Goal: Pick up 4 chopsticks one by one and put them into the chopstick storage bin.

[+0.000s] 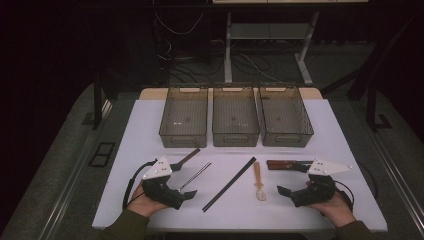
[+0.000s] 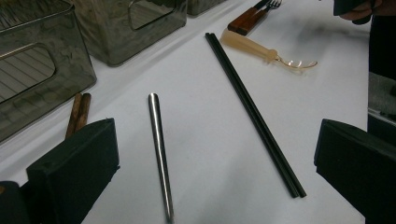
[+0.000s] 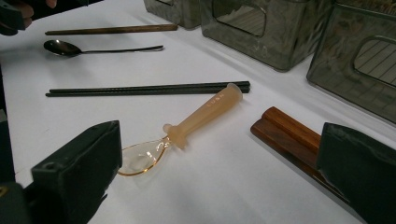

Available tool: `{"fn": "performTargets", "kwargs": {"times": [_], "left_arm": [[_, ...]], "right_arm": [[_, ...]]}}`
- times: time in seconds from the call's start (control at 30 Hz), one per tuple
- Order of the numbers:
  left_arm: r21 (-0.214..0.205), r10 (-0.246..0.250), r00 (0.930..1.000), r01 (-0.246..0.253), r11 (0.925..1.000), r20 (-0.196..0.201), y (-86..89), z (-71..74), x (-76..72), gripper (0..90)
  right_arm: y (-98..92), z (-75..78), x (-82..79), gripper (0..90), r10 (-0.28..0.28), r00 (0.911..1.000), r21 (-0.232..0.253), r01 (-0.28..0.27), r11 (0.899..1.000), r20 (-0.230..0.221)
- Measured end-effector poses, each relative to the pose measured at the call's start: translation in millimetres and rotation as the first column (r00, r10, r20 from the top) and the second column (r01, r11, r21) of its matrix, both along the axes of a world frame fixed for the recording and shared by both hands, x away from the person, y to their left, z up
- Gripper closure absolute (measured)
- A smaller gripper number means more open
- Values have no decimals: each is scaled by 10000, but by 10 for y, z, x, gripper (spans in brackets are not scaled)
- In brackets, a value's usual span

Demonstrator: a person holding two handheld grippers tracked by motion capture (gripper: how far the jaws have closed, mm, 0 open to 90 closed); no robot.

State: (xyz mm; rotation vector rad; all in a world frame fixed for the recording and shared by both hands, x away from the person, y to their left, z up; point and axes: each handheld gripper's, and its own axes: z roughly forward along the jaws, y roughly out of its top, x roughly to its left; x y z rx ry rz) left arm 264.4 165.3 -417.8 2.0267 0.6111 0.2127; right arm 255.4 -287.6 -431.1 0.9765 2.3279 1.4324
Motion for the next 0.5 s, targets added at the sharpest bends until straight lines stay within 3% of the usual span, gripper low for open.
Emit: {"fn": "performTargets", "kwargs": {"times": [0.5], "left_arm": [[108,101,9999,-101,9999,28,1,62,68,0]], "right_arm": [[-41,2,5,7,-44,9998,105,46,9999,-208]]}}
